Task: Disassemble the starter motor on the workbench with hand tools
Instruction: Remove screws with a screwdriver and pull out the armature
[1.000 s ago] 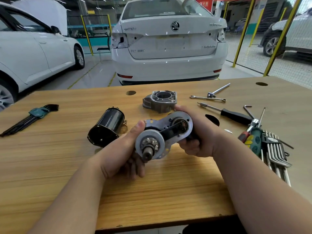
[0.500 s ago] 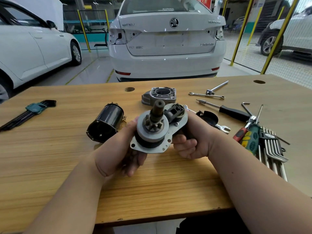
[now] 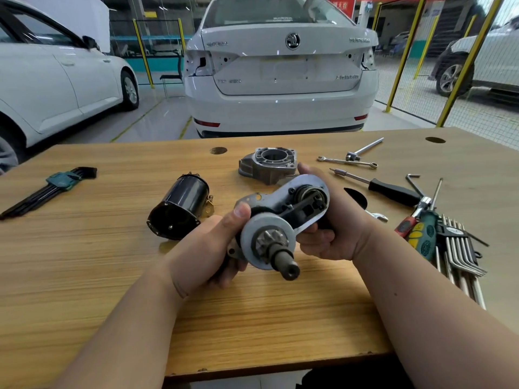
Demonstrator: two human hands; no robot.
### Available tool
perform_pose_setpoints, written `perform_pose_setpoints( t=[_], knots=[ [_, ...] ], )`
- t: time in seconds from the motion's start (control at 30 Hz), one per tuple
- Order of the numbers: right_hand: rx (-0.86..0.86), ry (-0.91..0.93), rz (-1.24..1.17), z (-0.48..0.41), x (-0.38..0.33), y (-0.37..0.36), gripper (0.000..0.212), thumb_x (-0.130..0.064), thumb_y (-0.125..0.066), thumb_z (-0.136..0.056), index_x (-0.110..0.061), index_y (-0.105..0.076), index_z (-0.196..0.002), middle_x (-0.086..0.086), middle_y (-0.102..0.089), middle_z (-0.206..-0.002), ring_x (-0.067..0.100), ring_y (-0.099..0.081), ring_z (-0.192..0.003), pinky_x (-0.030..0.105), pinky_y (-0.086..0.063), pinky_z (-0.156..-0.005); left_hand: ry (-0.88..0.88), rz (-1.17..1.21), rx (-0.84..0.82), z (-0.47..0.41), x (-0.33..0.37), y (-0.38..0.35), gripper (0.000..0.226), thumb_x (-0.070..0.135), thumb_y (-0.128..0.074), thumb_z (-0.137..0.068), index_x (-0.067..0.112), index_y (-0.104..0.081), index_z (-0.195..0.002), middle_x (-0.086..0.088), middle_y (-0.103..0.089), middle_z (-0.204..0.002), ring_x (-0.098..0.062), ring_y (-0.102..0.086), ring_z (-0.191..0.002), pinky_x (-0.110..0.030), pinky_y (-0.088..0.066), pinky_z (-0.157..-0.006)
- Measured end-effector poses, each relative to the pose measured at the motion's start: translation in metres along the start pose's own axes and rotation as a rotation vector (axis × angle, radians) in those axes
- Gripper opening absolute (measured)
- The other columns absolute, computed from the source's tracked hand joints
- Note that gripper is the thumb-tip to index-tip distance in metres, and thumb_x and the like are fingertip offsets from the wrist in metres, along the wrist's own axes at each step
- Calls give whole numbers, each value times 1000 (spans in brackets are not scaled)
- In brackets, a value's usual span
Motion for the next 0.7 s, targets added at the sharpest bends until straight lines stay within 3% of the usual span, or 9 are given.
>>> perform_pose_setpoints(
  t=[0.07, 0.2, 0.37, 0.43, 0.5, 0.57, 0.67, 0.7],
  knots=[
    [17, -12, 0, 0, 0, 0, 57, -71, -51, -74, -18, -51, -52, -2, -41, -43, 7, -32, -30, 12, -24, -35, -12, 13, -2, 1, 1, -1, 108, 94, -34, -67, -7, -60, -96, -34, -51, -59, -22, -42, -36, -18, -32, -38],
    [77, -73, -1, -1, 2, 1, 64, -67, -35, -89, -20, -54, -49, -3, -40, -43, 5, -30, -29, 11, -22, -35, 1, 83, 33, 4, 8, -5, 74, 87, -32, -69, 19, -59, -55, -7, -54, -50, -13, -40, -31, -16, -29, -36],
    [163, -100, -54, -3, 4, -7, 64, -72, -41, -84, -19, -69, -62, 1, -54, -56, 8, -45, -37, 14, -34, -34, 35, 106, 51, 3, 8, -1, 75, 79, -30, -80, 17, -53, -46, -8, -47, -45, -14, -31, -29, -19, -24, -37],
    [198, -82, -153, -6, 6, -14, 47, -54, -51, -85, -17, -70, -62, -1, -58, -59, 8, -49, -39, 15, -38, -34, 62, 133, 72, 2, 7, 0, 77, 86, -33, -73, 17, -54, -46, -4, -44, -40, -13, -28, -28, -19, -24, -36],
    [181, -28, -348, -12, 8, -20, 29, -34, -54, -80, -15, -67, -63, -3, -56, -56, 7, -47, -36, 14, -38, -32, -8, 155, 162, 1, 7, 3, 84, 97, -37, -59, 15, -53, -50, -4, -40, -38, -13, -31, -31, -20, -29, -36],
    [107, 3, -556, -17, 8, -24, 29, -29, -47, -87, -11, -63, -72, -1, -51, -56, 4, -43, -33, 13, -34, -30, -169, 116, 339, -4, 6, 4, 82, 98, -46, -54, 17, -56, -65, -1, -50, -50, -14, -45, -43, -21, -40, -46],
    [21, -32, -686, -22, 12, -25, 35, -28, -43, -89, -6, -57, -67, -1, -46, -50, 3, -39, -28, 12, -29, -28, -294, 94, 418, -16, 9, -10, 84, 84, -73, -47, 33, -49, -109, 9, -63, -102, -6, -62, -94, -28, -52, -76],
    [10, -56, -670, -23, 15, -27, 37, -27, -42, -90, -7, -56, -63, -1, -46, -48, 3, -39, -27, 12, -27, -28, -301, 154, 407, -22, 9, -16, 89, 74, -81, -46, 36, -43, -116, 3, -61, -116, -13, -61, -109, -37, -55, -84]
  ],
)
Point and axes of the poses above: each hand's wrist, its own z-axis away from the middle knuckle, its own y-axis out of the back of the hand, x = y × z, the point moved 2 cm from there along -z, towards the middle knuckle
